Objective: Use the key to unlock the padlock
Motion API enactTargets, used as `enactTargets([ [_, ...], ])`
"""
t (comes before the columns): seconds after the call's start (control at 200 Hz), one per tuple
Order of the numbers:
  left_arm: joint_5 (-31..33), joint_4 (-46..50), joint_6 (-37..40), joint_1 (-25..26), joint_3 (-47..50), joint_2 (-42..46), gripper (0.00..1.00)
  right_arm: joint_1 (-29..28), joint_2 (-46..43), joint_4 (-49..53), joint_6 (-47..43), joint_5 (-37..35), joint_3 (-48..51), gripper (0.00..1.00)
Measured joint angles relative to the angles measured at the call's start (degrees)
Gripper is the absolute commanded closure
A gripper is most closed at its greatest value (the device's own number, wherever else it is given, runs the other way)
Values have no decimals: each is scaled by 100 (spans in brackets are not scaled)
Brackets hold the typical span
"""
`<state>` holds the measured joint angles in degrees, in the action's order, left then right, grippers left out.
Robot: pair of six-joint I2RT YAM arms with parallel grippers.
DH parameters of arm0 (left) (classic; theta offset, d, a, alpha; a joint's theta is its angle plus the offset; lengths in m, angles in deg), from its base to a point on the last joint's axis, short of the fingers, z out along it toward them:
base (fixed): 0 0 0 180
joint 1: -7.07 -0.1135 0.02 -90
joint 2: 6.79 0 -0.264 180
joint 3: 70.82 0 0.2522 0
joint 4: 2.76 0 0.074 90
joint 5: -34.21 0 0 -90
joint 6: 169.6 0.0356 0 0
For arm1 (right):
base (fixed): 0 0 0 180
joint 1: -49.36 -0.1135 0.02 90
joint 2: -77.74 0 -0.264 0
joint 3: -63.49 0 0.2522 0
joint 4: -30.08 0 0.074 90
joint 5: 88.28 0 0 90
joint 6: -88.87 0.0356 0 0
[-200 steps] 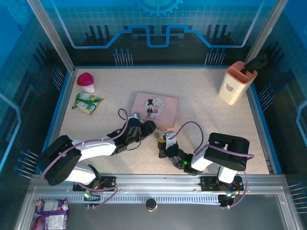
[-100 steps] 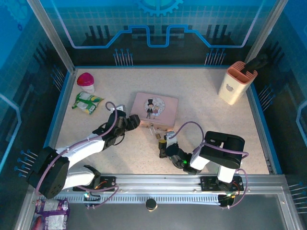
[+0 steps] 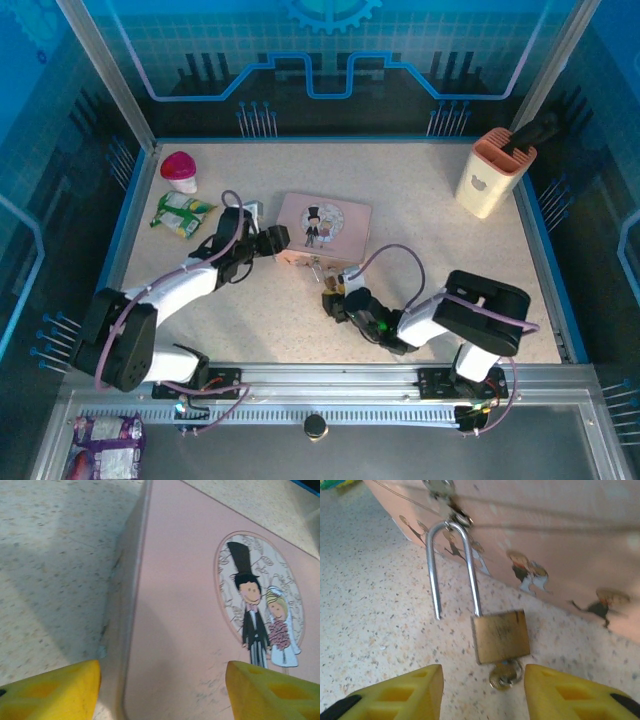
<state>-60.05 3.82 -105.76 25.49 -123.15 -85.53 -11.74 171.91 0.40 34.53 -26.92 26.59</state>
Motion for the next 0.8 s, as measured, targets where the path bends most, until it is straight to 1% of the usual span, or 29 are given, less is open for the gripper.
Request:
enactTargets([
  [0.09, -122, 7, 87, -4, -153, -144, 33, 81, -323, 824, -236, 111, -417, 50],
  [0.145, -140, 37, 129, -20, -216, -210, 33, 238, -452, 1386, -321, 317, -706, 49],
  [0.25, -142, 251, 258, -26, -479, -439, 33, 614, -476, 2413, -476, 684, -1255, 49],
  [0.335, -144, 315, 302, -26, -610, -573, 33, 778, -476, 2892, -636, 938, -1449, 49],
  [0.51, -181, 343, 365, -26, -629, -737, 33, 1123, -476, 3296, -739, 1644, -1460, 56],
  [0.635, -282, 374, 365, -26, -629, -885, 35, 1449, -476, 3228, -699, 2234, -1449, 57],
  [0.801, -334, 396, 358, -37, -656, -887, 37, 1644, -463, 3049, -612, 2826, -1443, 59],
])
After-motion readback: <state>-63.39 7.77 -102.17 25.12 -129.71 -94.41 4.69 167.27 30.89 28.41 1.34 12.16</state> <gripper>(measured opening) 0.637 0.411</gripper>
